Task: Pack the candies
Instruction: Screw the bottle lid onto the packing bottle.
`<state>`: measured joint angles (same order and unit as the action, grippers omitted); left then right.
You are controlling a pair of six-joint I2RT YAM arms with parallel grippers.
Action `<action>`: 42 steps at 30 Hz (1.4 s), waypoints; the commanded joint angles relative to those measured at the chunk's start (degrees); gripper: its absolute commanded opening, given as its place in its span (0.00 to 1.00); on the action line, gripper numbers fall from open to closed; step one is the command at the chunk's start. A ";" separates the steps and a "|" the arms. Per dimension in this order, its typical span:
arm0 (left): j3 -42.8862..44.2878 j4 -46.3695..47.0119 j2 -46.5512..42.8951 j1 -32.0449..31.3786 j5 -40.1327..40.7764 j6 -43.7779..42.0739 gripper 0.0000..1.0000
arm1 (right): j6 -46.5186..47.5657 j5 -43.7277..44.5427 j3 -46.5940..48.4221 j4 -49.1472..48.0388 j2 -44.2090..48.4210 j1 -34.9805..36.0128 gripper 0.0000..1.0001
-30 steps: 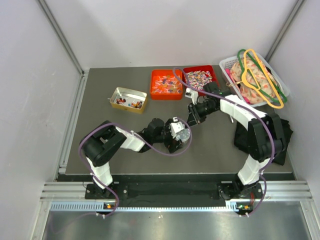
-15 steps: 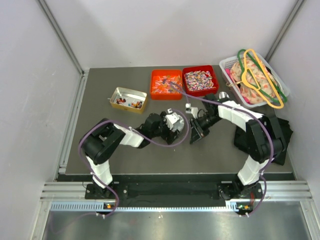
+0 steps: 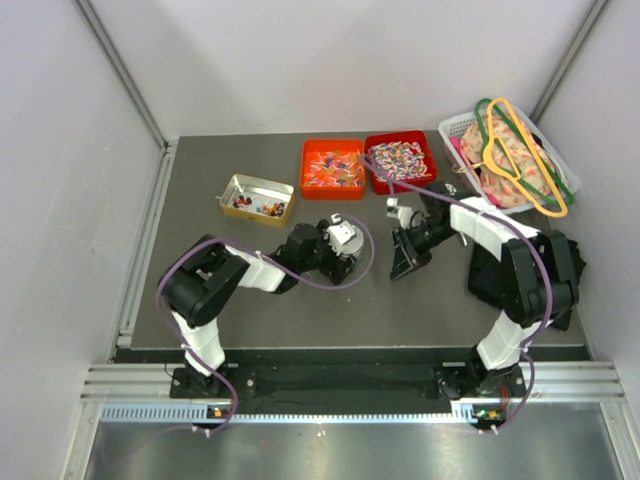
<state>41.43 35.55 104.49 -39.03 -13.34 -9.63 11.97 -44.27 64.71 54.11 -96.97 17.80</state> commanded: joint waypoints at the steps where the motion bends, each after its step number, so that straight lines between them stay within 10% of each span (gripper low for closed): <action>1: -0.21 0.75 -0.16 -0.35 -12.20 -2.50 0.99 | -1.77 0.24 6.82 -2.51 1.52 -4.09 0.23; 17: 2.51 -7.42 0.28 -0.52 -28.75 -8.21 0.99 | -2.92 -5.83 22.57 -3.75 -10.33 -1.64 0.24; 42: 3.48 -7.07 0.98 -0.79 -25.68 -5.14 0.99 | -3.09 -4.95 19.58 -6.12 -12.02 2.85 0.24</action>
<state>43.18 27.81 104.68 -39.51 -39.72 -16.10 7.88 -49.28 85.38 49.28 -109.62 19.86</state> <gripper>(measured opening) 0.991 0.238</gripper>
